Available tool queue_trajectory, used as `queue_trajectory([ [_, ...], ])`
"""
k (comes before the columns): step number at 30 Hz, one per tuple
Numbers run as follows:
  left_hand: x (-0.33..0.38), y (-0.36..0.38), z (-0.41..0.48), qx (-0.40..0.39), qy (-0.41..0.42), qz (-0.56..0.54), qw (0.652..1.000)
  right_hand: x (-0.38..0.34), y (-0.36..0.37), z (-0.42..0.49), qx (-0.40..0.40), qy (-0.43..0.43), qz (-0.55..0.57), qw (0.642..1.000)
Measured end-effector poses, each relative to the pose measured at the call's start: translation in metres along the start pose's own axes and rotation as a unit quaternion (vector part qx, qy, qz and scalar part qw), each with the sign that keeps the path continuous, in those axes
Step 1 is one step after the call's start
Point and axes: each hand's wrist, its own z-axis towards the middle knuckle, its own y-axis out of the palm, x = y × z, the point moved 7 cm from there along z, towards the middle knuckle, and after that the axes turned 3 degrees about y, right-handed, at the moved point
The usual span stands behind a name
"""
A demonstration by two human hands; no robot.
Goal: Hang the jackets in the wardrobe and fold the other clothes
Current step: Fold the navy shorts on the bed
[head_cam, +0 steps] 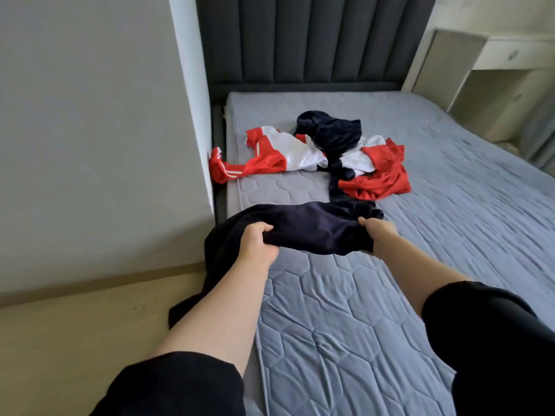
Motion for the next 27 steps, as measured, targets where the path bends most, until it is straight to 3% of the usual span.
queue_trajectory([
  [2,-0.048,0.028,-0.005,0.002,-0.041,-0.044,0.998,0.001,-0.058,0.017,0.069,-0.031,0.025,0.997],
  [7,-0.175,0.105,-0.022,-0.122,-0.153,-0.095,0.976,0.017,-0.195,0.053,0.204,-0.079,0.088,0.972],
  [10,-0.258,0.075,-0.035,-0.091,-0.265,0.036,0.959,0.082,-0.235,0.072,0.239,-0.002,0.124,0.963],
  [12,-0.29,0.036,-0.039,-0.057,-0.318,0.07,0.944,0.144,-0.227,0.085,0.18,0.082,0.189,0.962],
  [14,-0.295,0.008,-0.029,-0.023,-0.307,-0.006,0.951,0.183,-0.208,0.084,0.136,0.11,0.249,0.952],
  [19,-0.244,-0.031,0.02,0.049,-0.153,-0.12,0.98,0.184,-0.166,0.09,0.083,0.095,0.284,0.951],
  [24,-0.233,-0.047,0.03,0.102,-0.146,-0.082,0.981,0.173,-0.183,0.102,0.175,0.106,0.289,0.935],
  [27,-0.243,-0.027,0.023,0.085,-0.155,-0.086,0.98,0.155,-0.212,0.104,0.212,0.083,0.267,0.936],
])
